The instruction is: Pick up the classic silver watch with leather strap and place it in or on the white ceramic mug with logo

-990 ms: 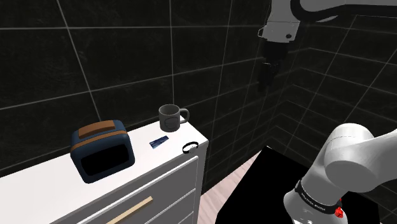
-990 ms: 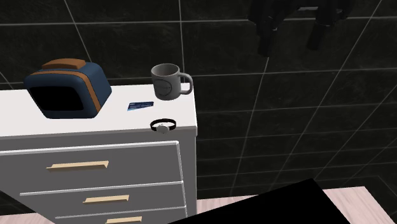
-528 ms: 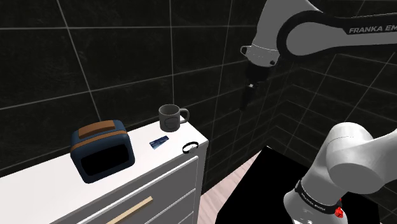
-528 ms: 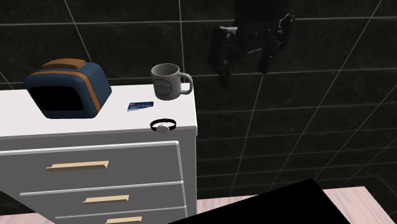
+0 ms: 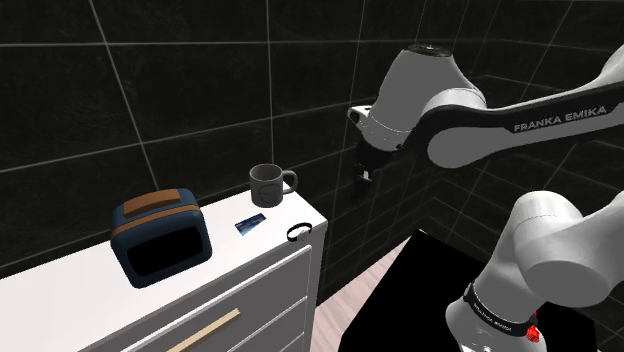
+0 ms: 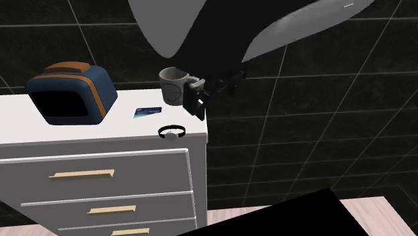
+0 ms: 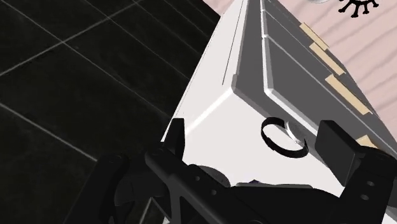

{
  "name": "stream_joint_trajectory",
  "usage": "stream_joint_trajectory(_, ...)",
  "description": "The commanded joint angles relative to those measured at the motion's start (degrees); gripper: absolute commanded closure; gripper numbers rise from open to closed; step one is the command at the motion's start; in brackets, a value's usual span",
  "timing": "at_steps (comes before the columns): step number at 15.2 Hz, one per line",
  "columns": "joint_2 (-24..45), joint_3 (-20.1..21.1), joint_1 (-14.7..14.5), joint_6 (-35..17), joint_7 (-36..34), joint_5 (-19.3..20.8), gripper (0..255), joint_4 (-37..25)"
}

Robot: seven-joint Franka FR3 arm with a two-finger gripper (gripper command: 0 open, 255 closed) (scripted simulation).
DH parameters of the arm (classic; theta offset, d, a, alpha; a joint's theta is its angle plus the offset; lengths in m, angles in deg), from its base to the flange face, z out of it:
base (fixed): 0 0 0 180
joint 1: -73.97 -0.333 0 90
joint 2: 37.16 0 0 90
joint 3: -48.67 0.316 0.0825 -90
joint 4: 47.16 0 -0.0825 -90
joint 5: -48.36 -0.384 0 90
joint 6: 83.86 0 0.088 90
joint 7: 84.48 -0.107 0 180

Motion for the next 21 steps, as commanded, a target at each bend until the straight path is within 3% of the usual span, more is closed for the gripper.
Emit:
stream_joint_trajectory(1,2.9,1.6,-1.0,-7.6,0.3,0.8,0,2.0)
stream_joint_trajectory(6,12.2,7.2,-0.5,-25.6,-0.9,5.7,0,4.7)
stream_joint_trajectory(8,16.7,11.2,2.2,-32.8,-3.0,9.7,0,4.9)
stream_joint_trajectory(10,21.2,17.8,8.3,-39.6,-7.1,16.1,0,4.4)
stream_joint_trajectory(14,25.5,24.0,16.5,-43.2,-11.6,21.9,0,2.9)
stream_joint_trajectory(18,29.2,33.2,27.8,-45.9,-18.1,30.1,0,1.0)
stream_joint_trajectory(21,29.2,33.3,27.8,-45.9,-18.1,30.1,0,1.0)
